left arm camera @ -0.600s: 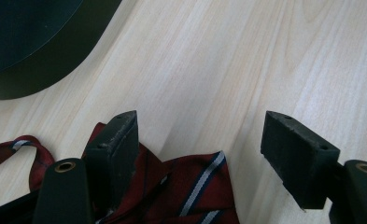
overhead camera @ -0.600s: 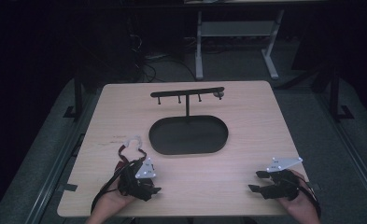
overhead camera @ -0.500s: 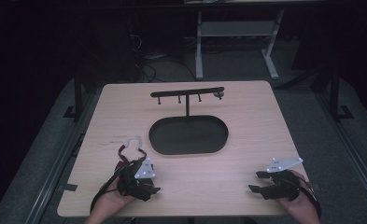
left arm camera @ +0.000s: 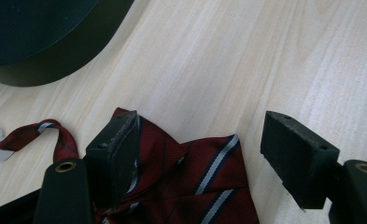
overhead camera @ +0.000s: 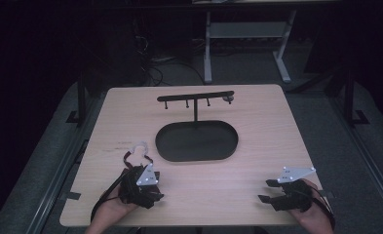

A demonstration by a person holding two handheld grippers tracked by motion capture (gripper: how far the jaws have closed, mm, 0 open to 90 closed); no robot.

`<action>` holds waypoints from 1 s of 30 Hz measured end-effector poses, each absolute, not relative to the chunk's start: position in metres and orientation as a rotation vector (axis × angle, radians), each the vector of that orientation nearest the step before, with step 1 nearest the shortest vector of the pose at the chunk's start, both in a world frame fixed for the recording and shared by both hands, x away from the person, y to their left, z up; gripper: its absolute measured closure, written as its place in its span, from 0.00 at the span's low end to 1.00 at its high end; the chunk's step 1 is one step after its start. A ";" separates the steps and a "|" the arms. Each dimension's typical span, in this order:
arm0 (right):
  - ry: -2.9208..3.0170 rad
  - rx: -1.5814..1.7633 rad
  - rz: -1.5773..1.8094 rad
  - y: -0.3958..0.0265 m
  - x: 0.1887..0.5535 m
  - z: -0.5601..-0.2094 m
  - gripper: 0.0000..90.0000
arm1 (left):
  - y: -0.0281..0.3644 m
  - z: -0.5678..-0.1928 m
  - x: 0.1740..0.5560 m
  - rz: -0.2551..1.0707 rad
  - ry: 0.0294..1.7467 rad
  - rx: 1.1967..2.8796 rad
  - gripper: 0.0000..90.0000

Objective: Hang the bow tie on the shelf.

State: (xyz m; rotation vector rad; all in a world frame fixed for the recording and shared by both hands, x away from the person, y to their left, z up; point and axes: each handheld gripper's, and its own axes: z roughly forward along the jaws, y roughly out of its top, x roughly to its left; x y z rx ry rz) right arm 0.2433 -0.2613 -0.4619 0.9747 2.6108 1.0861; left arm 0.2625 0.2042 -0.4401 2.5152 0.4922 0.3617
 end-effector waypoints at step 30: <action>2.622 0.924 1.108 -0.253 0.247 -0.457 0.39 | 0.221 -0.420 0.268 0.362 0.501 2.500 0.36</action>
